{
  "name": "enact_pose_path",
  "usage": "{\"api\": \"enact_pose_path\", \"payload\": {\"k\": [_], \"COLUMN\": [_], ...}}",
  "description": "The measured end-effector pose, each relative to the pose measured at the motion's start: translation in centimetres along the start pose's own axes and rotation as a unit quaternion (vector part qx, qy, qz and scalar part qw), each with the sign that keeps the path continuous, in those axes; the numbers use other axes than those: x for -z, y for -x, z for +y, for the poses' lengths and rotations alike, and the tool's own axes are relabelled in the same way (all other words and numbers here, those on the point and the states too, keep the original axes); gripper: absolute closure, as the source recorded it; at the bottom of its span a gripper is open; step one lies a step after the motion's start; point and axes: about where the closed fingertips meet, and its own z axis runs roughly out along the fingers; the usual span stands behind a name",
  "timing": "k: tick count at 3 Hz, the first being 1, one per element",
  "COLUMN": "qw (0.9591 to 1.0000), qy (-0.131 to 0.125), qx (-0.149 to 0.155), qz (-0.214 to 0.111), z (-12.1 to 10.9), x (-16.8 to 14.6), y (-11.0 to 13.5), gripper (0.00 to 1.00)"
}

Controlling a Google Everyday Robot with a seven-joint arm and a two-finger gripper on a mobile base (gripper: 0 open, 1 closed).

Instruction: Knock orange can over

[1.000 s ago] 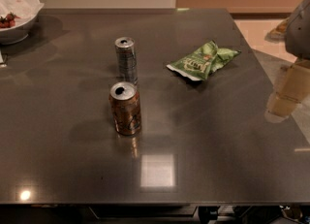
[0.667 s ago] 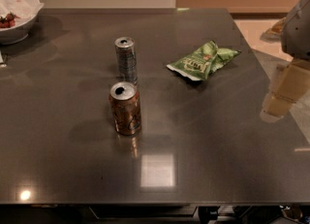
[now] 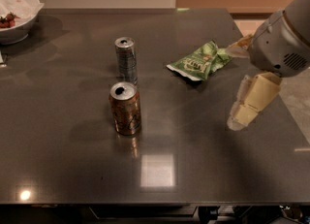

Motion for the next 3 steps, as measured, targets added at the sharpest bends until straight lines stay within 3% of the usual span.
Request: {"api": "enact_pose_path", "payload": {"k": [1,3], "qw": [0.9978,0.9902], "qy": [0.025,0.040], "qx": [0.013,0.040], "qz": [-0.060,-0.127], "z": [0.7,1.1], "x": [-2.7,-8.1], "y": [3.3,10.2], "gripper": [0.00,0.00]}}
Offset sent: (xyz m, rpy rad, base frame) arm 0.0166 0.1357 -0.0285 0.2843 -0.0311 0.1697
